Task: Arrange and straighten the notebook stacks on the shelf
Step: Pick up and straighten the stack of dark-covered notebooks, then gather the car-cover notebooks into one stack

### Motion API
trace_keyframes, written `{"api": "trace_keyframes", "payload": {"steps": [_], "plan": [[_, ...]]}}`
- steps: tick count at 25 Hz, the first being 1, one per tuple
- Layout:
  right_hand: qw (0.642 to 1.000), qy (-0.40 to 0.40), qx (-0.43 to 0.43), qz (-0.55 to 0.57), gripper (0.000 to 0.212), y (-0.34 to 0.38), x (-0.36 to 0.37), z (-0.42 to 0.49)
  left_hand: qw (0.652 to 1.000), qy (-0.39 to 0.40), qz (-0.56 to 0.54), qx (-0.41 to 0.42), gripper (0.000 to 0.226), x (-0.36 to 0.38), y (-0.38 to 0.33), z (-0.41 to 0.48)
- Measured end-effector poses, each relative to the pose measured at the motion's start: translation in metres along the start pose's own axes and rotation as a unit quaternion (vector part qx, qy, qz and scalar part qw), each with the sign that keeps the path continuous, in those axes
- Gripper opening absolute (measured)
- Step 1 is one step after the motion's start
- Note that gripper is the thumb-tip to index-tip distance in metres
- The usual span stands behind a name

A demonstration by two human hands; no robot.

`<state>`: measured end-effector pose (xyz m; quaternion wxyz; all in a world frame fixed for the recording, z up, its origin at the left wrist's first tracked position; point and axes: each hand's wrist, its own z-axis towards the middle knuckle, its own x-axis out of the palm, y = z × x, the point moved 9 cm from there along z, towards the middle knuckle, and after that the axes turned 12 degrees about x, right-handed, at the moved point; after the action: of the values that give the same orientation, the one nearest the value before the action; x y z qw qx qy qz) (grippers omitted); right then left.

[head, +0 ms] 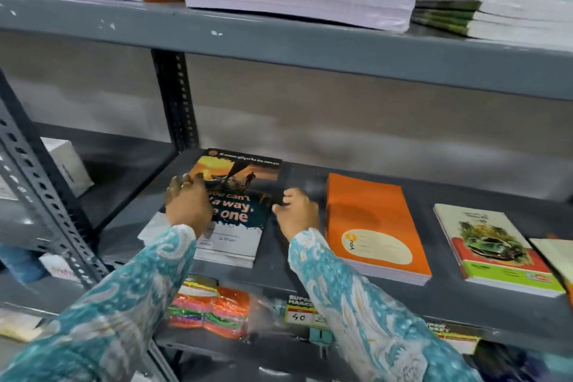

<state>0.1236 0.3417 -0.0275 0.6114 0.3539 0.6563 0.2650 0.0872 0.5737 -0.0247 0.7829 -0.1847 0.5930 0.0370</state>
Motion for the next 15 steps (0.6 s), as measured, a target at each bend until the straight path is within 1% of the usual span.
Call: {"api": "trace_keyframes", "payload": {"steps": [2, 4, 5, 7, 10, 12, 13, 15], "plan": [[0.998, -0.056, -0.02, 0.031, 0.025, -0.007, -0.037, 0.007, 0.997, -0.059, -0.014, 0.051, 0.055, -0.008, -0.046, -0.005], [0.99, -0.123, -0.028, 0.06, 0.02, -0.026, -0.083, 0.012, 0.99, -0.095, -0.066, 0.086, 0.052, -0.009, -0.103, -0.013], [0.986, -0.153, -0.025, 0.067, 0.021, -0.039, -0.109, 0.015, 0.984, -0.11, -0.1, 0.099, 0.051, -0.008, -0.134, -0.017], [0.978, -0.2, 0.007, 0.057, 0.023, -0.077, -0.165, 0.019, 0.969, -0.122, -0.176, 0.124, 0.051, 0.0, -0.201, -0.03], [0.959, -0.27, 0.076, 0.027, 0.026, -0.155, -0.256, 0.026, 0.945, -0.096, -0.264, 0.168, 0.048, 0.025, -0.313, -0.052], [0.935, -0.323, 0.146, -0.025, 0.032, -0.213, -0.316, 0.024, 0.923, -0.072, -0.31, 0.215, 0.045, 0.04, -0.388, -0.071], [0.922, -0.335, 0.189, -0.045, 0.036, -0.243, -0.342, 0.022, 0.91, -0.054, -0.338, 0.233, 0.044, 0.049, -0.424, -0.082], [0.901, -0.337, 0.267, -0.065, 0.042, -0.301, -0.387, 0.015, 0.884, 0.019, -0.403, 0.236, 0.041, 0.074, -0.491, -0.108]]}}
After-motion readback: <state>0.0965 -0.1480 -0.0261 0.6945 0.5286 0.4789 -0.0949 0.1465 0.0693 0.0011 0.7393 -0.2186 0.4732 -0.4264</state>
